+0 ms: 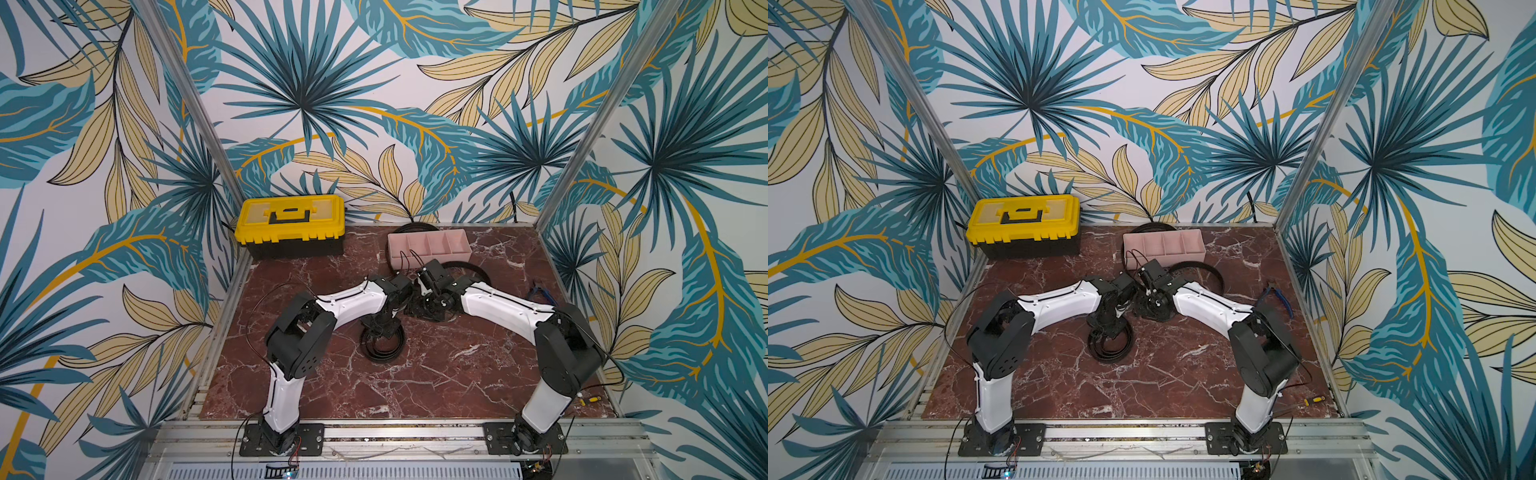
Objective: Place the belts into the storage roll
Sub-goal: Roll the belt at the center of the board.
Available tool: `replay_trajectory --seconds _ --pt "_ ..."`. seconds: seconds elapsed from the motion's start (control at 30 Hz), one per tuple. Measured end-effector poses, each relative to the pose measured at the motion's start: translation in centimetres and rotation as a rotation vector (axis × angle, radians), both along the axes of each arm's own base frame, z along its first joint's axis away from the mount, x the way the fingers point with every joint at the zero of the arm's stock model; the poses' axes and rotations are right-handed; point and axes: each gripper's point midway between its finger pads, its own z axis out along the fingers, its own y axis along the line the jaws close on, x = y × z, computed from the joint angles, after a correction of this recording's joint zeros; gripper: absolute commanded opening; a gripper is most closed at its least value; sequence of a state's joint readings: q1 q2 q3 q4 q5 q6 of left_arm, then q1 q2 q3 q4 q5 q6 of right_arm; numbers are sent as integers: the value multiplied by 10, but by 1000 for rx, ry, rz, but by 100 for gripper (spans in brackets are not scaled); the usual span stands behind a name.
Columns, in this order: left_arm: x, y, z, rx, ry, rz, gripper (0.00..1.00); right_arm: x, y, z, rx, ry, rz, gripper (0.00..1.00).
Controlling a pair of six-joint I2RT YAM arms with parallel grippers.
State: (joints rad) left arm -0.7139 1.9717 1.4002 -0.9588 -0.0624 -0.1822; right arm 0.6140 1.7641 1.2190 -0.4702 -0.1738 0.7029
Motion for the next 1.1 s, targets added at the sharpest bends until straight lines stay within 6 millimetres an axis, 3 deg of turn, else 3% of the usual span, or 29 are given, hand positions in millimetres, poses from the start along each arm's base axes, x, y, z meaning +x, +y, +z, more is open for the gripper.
replay_trajectory --seconds 0.23,0.57,0.8,1.1 --pt "5 9 0 -6 -3 25 0 -8 27 -22 39 51 73 55" --pt "6 11 -1 -31 17 47 0 -14 37 -29 41 76 96 50" --pt "5 10 -1 -39 22 66 0 -14 37 -29 44 83 91 36" --pt "5 8 -1 -73 41 155 0 -25 37 -39 51 125 90 39"
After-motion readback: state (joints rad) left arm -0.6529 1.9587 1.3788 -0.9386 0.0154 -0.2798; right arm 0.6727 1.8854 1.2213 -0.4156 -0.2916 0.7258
